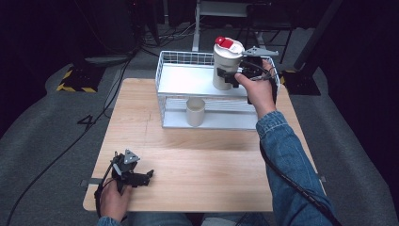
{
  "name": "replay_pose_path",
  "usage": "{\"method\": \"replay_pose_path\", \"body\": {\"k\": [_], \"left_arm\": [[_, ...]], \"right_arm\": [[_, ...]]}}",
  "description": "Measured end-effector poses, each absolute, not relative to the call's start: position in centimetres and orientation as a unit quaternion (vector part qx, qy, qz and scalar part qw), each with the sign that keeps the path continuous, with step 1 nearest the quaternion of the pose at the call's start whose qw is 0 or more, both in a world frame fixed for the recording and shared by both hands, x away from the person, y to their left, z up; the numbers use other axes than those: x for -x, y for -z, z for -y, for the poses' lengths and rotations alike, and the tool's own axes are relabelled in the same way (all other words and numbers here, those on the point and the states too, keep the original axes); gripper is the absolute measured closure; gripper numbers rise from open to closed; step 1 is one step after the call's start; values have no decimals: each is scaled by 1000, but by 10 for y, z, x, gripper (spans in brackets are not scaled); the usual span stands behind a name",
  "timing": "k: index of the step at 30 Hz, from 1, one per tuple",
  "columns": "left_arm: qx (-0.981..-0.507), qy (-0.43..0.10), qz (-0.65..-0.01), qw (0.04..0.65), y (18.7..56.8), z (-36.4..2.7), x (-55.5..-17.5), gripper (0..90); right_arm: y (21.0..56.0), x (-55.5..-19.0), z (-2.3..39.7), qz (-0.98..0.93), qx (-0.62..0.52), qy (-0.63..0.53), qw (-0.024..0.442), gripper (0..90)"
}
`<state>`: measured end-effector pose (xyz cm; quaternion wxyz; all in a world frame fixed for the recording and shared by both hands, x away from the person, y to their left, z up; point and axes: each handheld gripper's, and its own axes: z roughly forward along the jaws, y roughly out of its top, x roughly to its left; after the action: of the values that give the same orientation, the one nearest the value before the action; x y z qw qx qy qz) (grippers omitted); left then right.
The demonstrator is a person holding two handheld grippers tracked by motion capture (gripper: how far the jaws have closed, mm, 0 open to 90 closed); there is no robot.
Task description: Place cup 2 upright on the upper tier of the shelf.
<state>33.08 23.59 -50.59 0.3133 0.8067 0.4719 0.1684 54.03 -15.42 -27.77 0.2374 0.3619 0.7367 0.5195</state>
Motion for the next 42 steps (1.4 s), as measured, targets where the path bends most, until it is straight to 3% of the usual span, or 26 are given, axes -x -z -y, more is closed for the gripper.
{"method": "replay_pose_path", "body": {"k": [20, 42], "left_arm": [[-806, -166, -473, 314, 506, -235, -332, 0], [-806, -168, -473, 314, 506, -232, -339, 0]], "right_arm": [[266, -508, 189, -736, -344, -536, 230, 153], [257, -434, 232, -759, -291, -536, 226, 153]]}}
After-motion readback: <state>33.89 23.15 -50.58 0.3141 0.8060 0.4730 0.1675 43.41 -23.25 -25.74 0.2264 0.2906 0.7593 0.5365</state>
